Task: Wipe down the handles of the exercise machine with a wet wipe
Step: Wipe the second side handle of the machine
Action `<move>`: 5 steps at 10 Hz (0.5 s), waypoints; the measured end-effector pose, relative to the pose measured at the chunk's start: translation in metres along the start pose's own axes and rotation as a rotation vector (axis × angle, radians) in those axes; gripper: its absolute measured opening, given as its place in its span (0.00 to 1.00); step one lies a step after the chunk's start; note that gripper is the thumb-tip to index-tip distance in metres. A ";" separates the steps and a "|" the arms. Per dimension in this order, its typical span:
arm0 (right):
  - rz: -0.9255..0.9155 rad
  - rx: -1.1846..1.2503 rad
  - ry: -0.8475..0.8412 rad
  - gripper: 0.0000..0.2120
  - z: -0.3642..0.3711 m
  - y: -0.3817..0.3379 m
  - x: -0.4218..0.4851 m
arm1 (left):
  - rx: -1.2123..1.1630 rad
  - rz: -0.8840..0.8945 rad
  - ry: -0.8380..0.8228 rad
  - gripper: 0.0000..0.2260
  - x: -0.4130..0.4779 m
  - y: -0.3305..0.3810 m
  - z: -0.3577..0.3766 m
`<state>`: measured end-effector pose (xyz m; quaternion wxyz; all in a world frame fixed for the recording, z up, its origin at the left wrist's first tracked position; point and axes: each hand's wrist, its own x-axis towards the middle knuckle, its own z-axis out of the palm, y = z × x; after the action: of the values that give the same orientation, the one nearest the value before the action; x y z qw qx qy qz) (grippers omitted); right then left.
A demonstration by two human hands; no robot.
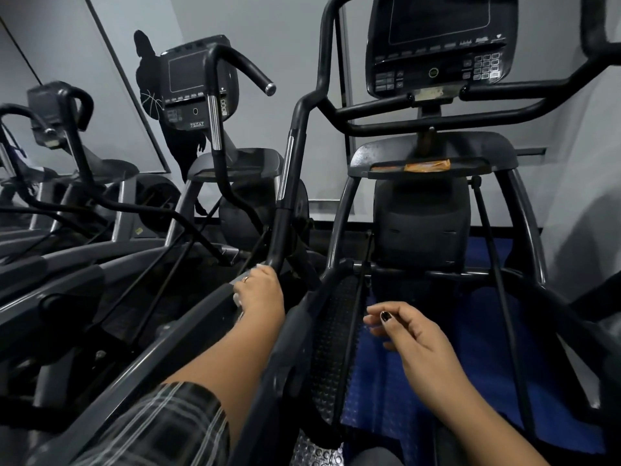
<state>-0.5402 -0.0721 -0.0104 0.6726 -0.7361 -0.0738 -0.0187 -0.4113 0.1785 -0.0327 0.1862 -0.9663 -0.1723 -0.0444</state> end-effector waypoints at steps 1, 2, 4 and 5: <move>0.014 -0.001 0.013 0.12 -0.006 0.001 0.006 | -0.102 -0.039 -0.012 0.25 0.026 0.013 -0.004; 0.032 0.000 0.044 0.12 -0.008 0.007 0.016 | -0.267 -0.102 -0.023 0.25 0.043 0.021 -0.012; 0.091 -0.030 0.028 0.13 -0.003 0.024 0.020 | -0.684 -0.092 -0.116 0.15 0.072 0.010 -0.013; 0.107 -0.035 0.012 0.14 0.001 0.024 0.016 | -0.893 -0.067 -0.347 0.08 0.088 -0.005 -0.013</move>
<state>-0.5216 -0.0714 -0.0319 0.6602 -0.7504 -0.0301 0.0117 -0.3313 0.2060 -0.0054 -0.2801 -0.9388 -0.1960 0.0417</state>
